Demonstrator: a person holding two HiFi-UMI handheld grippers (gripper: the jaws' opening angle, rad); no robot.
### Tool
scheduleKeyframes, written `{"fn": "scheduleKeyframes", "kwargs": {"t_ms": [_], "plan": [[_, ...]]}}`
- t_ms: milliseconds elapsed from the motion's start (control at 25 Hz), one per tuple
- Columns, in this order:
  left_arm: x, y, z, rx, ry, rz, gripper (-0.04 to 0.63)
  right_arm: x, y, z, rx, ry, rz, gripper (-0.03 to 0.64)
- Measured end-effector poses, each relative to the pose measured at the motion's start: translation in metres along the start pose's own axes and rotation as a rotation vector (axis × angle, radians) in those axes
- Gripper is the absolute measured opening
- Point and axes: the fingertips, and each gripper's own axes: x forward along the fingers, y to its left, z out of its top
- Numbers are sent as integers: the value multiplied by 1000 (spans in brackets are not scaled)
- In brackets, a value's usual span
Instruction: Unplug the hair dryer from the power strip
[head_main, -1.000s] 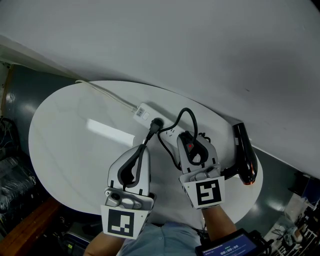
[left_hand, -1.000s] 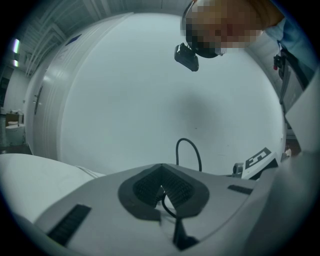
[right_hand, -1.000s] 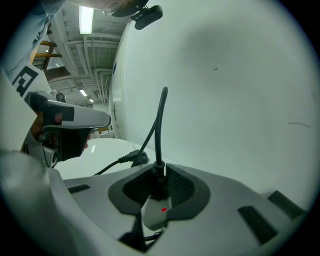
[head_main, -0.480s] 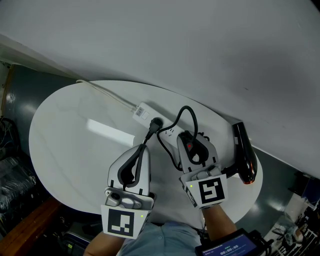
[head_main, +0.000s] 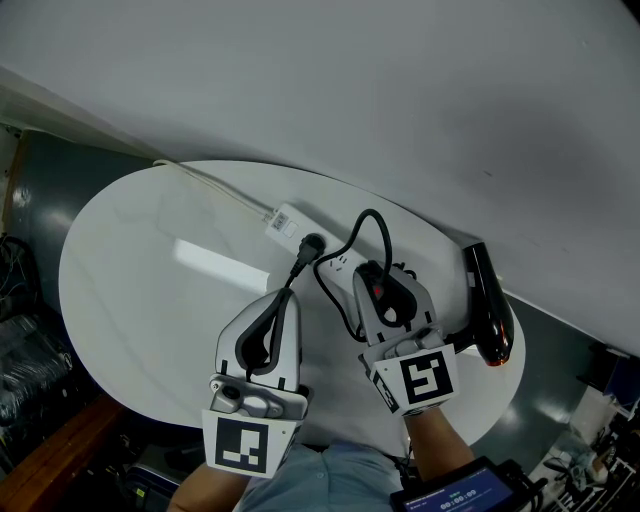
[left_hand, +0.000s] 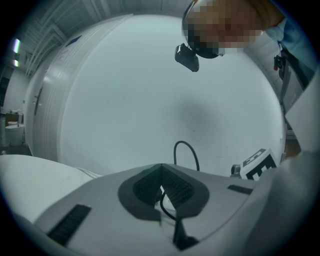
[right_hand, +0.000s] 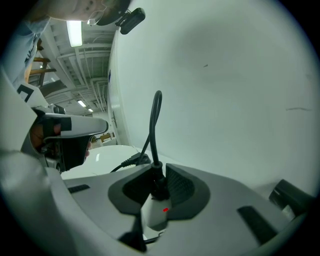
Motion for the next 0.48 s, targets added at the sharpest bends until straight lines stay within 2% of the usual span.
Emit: {"fn": "scheduleKeyframes", "kwargs": {"t_ms": [240,400,480], "plan": [[-3,1,2,0,-4,4,-2,0,1,0,-39,10,-42,66],[-6,2,2,-1,-4,6,-2,8,3,4,-135,-17,-68,66],[-6,3,1,-2,-3,8,-2,10,3,2,-149,-11,-76,66]]}}
